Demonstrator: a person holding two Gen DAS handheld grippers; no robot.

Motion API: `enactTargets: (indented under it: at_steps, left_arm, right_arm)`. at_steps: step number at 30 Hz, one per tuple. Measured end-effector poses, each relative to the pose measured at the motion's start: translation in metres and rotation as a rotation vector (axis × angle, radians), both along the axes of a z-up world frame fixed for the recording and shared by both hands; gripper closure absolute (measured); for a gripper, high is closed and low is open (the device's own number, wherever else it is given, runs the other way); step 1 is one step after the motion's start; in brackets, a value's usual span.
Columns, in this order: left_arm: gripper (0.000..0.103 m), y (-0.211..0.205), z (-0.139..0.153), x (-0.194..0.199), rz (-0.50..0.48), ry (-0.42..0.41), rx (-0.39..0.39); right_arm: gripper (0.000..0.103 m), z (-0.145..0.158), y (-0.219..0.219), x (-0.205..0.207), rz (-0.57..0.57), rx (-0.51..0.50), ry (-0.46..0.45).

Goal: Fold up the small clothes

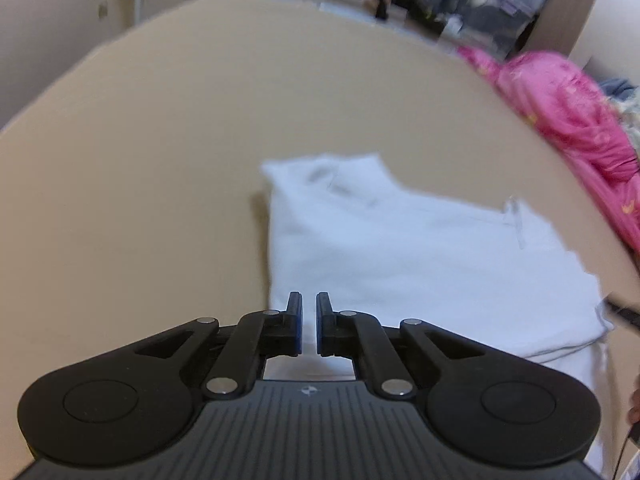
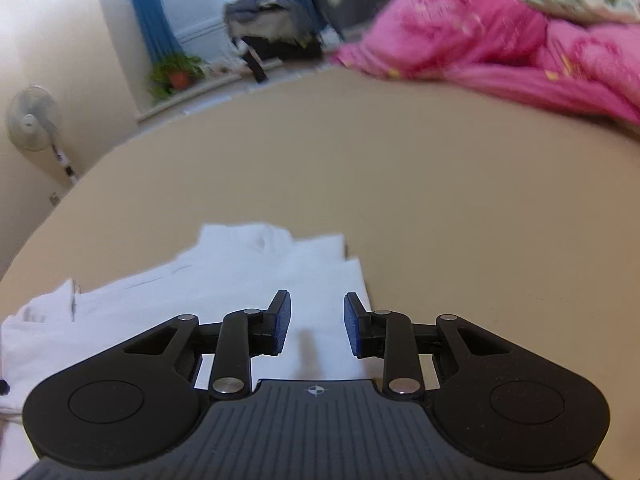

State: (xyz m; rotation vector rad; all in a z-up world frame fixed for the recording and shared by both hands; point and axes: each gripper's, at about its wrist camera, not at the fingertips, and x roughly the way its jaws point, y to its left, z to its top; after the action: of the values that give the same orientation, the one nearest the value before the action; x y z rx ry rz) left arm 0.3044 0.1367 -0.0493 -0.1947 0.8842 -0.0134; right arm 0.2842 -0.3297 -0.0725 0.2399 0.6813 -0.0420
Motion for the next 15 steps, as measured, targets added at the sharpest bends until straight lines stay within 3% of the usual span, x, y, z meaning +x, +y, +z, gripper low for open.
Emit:
enactTargets:
  at_steps: [2, 4, 8, 10, 13, 15]
  left_arm:
    - [0.088, -0.012, -0.022, -0.004, -0.036, 0.124, 0.118]
    - [0.082, -0.012, -0.021, -0.023, -0.024, 0.1, 0.158]
    - [0.08, -0.017, 0.026, -0.084, -0.002, -0.042, 0.164]
    - [0.08, -0.022, 0.04, -0.118, 0.021, -0.071, 0.175]
    - [0.077, -0.021, 0.05, -0.173, 0.064, -0.092, 0.124]
    - [0.066, -0.02, 0.047, -0.209, 0.087, -0.09, 0.089]
  right_arm:
    - [0.067, -0.021, -0.006, 0.004, 0.001, -0.027, 0.144]
    - [0.061, -0.01, -0.024, -0.009, -0.094, 0.089, 0.135]
    - [0.062, 0.058, -0.042, -0.059, -0.115, 0.186, -0.007]
    - [0.062, 0.087, -0.05, -0.093, -0.092, 0.212, -0.071]
    - [0.062, 0.107, -0.063, -0.151, -0.089, 0.258, -0.115]
    - [0.062, 0.104, -0.068, -0.189, -0.088, 0.27, -0.117]
